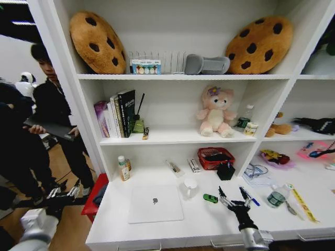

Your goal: Organize the objects on the table.

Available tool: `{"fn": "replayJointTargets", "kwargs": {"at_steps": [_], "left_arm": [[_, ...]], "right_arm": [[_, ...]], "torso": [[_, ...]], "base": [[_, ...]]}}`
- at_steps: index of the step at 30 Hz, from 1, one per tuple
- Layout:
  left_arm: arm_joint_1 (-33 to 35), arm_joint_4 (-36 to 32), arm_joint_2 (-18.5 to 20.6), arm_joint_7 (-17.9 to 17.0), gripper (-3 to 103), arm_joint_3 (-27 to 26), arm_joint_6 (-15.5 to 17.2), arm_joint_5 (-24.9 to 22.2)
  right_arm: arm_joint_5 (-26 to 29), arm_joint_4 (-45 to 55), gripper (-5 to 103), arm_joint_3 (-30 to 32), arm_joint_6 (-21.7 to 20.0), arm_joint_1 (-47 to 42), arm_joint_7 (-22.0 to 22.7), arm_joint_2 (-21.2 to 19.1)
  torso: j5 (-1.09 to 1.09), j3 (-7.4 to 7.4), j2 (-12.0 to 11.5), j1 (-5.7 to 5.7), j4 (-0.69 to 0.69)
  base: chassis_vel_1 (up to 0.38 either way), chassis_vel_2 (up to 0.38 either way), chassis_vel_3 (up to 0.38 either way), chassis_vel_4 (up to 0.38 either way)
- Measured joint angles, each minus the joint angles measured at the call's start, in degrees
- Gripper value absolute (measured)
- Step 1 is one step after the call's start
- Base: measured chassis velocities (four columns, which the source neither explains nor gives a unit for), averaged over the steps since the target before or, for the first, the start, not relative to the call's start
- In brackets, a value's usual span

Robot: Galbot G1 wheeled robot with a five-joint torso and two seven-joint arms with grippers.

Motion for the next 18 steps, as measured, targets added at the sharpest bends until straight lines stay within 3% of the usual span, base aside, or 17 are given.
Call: {"fn": "replayJointTargets", "kwargs": {"at_steps": [6,7,18], "left_arm": [[2.79,-4.91,-4.29,1.64,84,-0.64,-1.01,1.25],[3.77,-6.44,-5.44,1.99,95,-1.06,-1.22,1.23],[6.83,-6.94,-4.49,1.28,100,-2.25,-1.4,-1.3]], "right_arm": [[-0.12,0.83,100,-0.03,0.95,-1.85,-1.03,1.01],[-0.26,0.87,100,-0.02,1.62,-2.5,-1.39,1.53],[0.45,0.11,100,0.76,4.42,-3.96,-2.59,1.86]], "torso": [[-0.01,0.0,0.0,0.0,0.0],[0.0,0.0,0.0,0.0,0.0],[-0.02,0.01,-0.01,0.0,0.0]], "base": [[0.0,0.0,0.0,0.0],[0.0,0.0,0.0,0.0],[0.0,0.0,0.0,0.0]]}}
